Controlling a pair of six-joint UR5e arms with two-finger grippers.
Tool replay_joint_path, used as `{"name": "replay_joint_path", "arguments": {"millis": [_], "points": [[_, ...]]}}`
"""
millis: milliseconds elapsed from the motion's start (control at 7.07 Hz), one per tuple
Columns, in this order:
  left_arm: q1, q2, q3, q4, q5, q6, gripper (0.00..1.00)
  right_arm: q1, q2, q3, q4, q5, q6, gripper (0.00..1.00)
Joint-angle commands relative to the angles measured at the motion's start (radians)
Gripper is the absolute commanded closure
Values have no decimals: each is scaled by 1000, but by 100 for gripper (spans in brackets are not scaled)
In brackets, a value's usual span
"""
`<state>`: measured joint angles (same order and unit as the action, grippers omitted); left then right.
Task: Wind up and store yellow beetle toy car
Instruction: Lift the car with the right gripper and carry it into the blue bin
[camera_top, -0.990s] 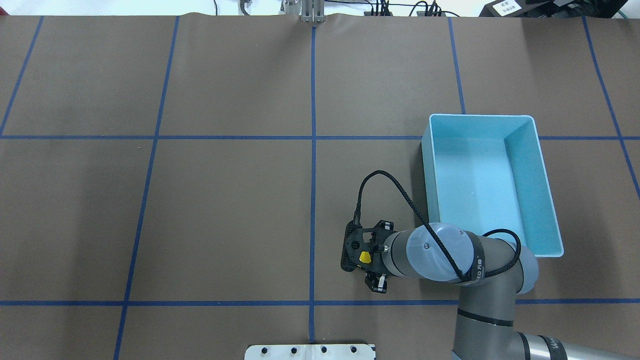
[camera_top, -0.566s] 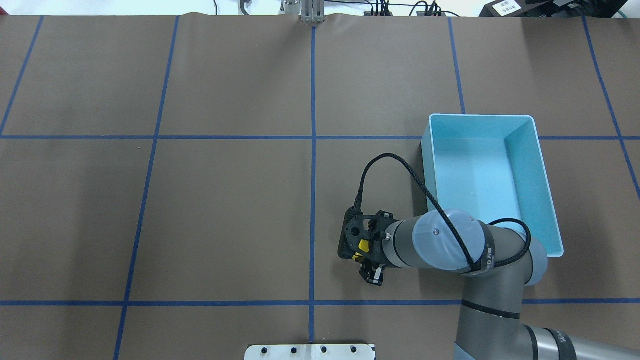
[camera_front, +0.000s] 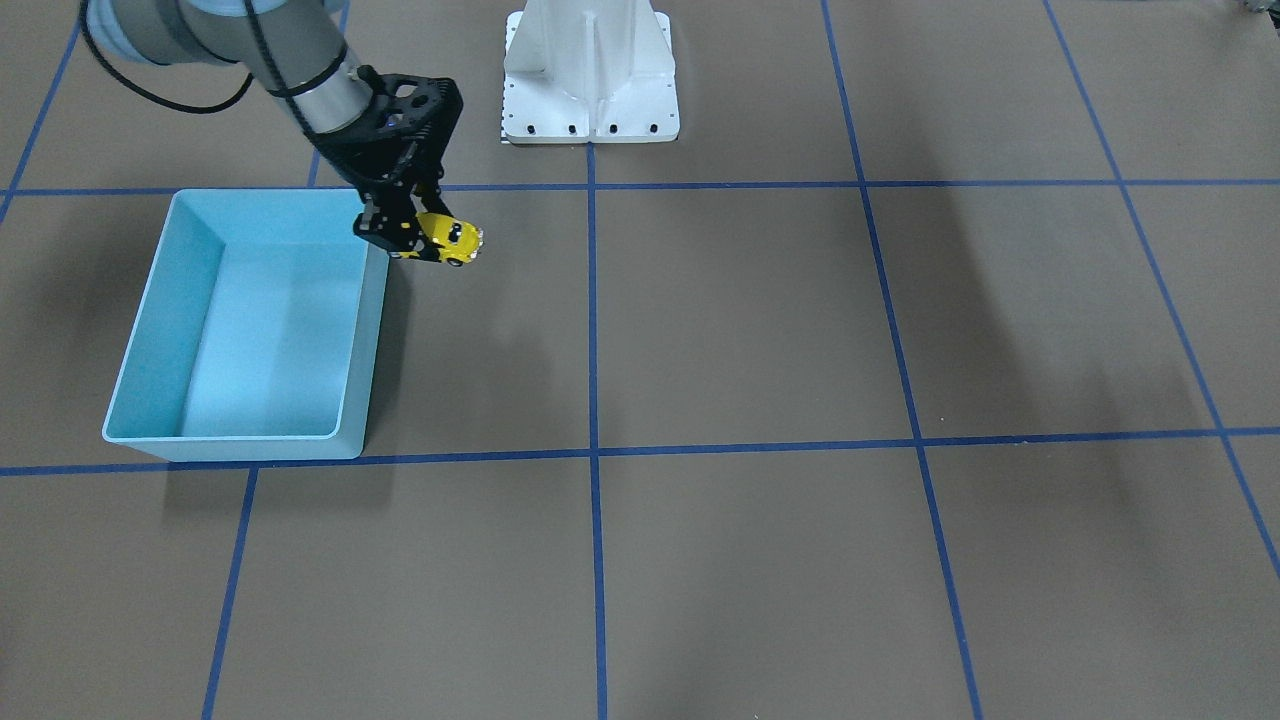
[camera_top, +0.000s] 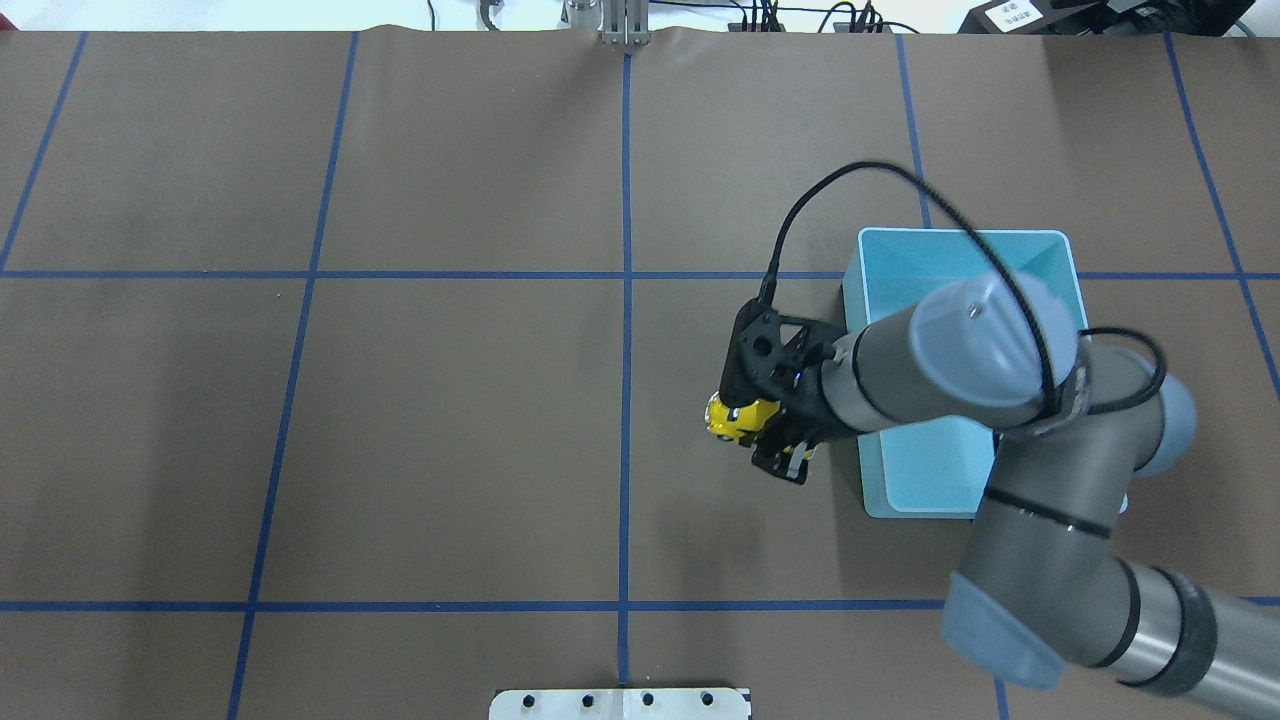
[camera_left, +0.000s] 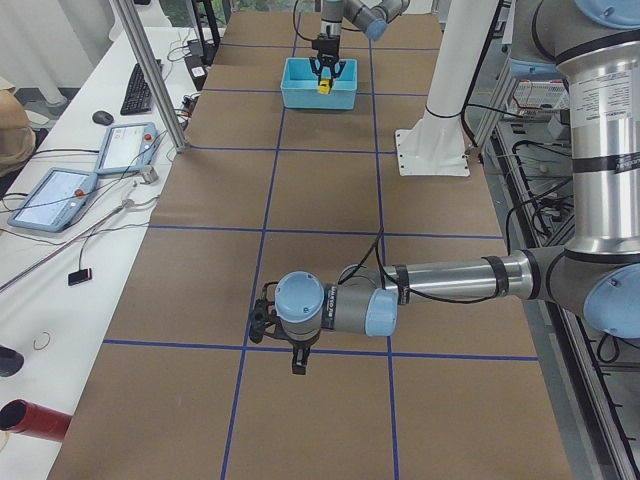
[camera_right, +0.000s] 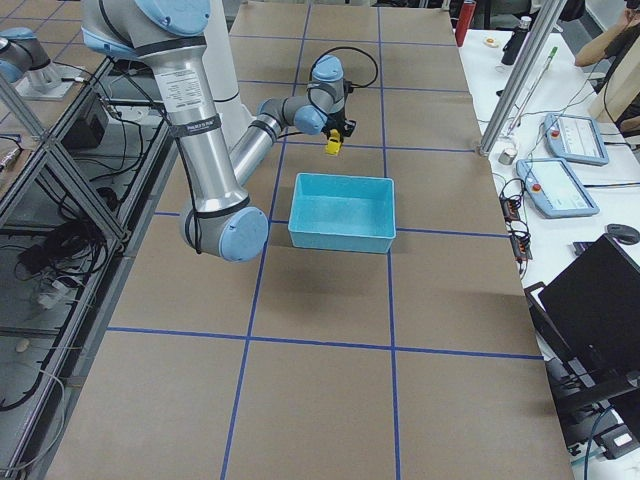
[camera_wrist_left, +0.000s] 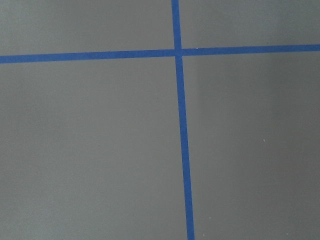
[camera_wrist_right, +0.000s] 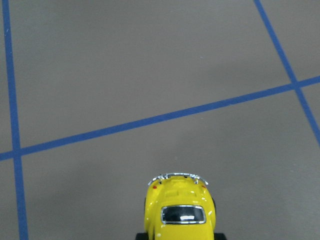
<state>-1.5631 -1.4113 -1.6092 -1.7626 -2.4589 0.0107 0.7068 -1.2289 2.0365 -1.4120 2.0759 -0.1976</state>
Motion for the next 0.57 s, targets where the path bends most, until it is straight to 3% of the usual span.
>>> {"name": "replay_joint_path", "arguments": {"millis": [0,141,424], "points": [[0,0,0,0,0,0,0,138,-108,19,-30,105,-278,100],[0,0,0,0,0,0,0,135,-198,30,-15,99,-358,100],[0,2,0,0,0,0,0,129,-273,-72,181,95,-367,100]]}}
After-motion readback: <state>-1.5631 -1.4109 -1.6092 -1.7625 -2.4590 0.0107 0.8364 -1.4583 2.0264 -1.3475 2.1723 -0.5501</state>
